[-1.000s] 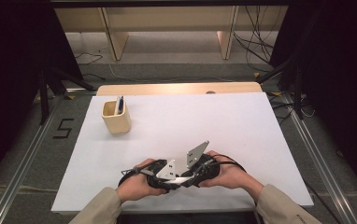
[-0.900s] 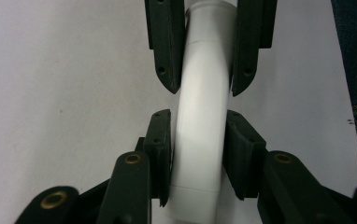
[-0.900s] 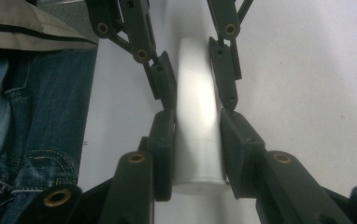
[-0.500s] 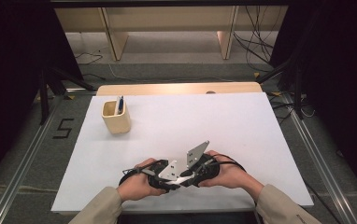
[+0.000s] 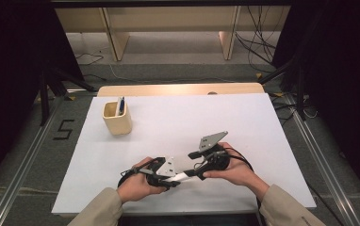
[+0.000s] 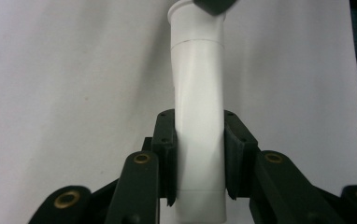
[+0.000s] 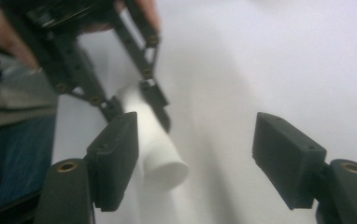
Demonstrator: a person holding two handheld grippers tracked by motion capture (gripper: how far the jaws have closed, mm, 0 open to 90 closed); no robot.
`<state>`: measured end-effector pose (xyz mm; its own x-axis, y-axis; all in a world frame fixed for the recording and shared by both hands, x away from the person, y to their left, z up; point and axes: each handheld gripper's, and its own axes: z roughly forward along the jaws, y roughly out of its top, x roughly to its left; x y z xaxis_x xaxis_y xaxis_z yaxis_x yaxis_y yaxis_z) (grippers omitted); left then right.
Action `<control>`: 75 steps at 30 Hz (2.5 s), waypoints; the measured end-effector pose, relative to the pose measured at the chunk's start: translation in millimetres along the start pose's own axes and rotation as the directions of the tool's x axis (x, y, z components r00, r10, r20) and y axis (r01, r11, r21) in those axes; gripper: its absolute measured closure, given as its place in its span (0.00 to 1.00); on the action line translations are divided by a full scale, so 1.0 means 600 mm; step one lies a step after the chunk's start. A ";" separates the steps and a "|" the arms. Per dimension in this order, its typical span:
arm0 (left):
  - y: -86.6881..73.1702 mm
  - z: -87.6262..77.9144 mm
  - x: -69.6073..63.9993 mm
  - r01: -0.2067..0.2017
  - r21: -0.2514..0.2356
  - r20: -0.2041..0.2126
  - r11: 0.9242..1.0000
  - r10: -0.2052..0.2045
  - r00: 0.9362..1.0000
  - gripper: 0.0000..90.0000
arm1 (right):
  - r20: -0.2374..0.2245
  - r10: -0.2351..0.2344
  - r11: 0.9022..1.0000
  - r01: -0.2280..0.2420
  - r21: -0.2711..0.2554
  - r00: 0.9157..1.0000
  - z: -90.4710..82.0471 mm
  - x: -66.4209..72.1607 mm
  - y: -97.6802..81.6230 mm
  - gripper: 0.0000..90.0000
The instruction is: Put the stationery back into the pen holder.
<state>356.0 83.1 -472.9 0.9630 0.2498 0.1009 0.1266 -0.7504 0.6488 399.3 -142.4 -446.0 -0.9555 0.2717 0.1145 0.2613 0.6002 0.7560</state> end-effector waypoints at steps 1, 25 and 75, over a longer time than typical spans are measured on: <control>-0.001 -0.002 0.001 0.018 -0.015 -0.018 1.000 -0.018 1.000 0.78 | 0.025 0.010 1.000 -0.009 -0.017 1.000 -0.003 -0.004 -0.001 0.33; -0.034 -0.052 0.040 0.344 -0.208 -0.289 0.916 -0.394 0.873 0.78 | 0.260 0.212 0.977 -0.199 -0.076 0.942 -0.038 -0.041 -0.044 0.28; -0.086 -0.159 0.109 0.426 -0.476 -0.553 0.769 -0.639 0.535 0.78 | 0.362 0.308 0.951 -0.293 -0.099 0.880 -0.077 -0.042 -0.114 0.27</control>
<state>390.1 196.3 -427.8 0.3034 0.9512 0.0565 0.3948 -0.1794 0.9011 399.3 -225.3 -470.9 -0.7106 0.6963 0.1008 0.5148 0.4169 0.7491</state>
